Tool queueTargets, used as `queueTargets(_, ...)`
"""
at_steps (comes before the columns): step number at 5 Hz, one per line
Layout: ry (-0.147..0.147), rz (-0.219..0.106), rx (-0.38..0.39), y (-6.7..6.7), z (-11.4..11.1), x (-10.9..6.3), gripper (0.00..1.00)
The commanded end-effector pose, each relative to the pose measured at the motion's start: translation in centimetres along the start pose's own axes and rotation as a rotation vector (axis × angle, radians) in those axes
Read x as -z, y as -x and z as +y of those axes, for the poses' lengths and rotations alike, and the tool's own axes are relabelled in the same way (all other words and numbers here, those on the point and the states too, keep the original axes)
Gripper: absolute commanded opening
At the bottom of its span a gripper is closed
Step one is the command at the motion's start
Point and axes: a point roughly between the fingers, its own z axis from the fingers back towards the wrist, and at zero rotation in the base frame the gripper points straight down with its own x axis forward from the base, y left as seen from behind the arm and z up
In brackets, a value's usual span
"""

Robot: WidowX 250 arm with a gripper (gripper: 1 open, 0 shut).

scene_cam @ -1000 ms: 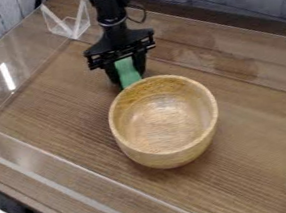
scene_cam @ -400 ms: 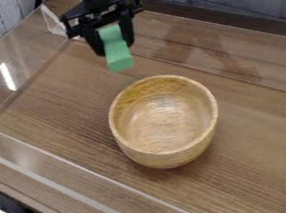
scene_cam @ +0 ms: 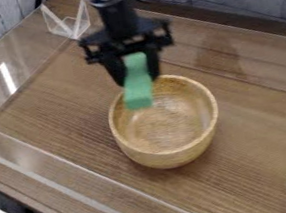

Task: Put green object into wooden bowl

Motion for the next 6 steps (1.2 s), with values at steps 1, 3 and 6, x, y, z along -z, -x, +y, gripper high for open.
queueTargets(1,0.01,-0.045,0.053,1.2,-2.0,-0.3,0.0)
queueTargets(3,-0.023,-0.065,-0.075,0.6,-1.0,0.3,1.0)
queueTargets(6,0.003,-0.073,-0.055,-0.2,-1.5,-2.3,1.0)
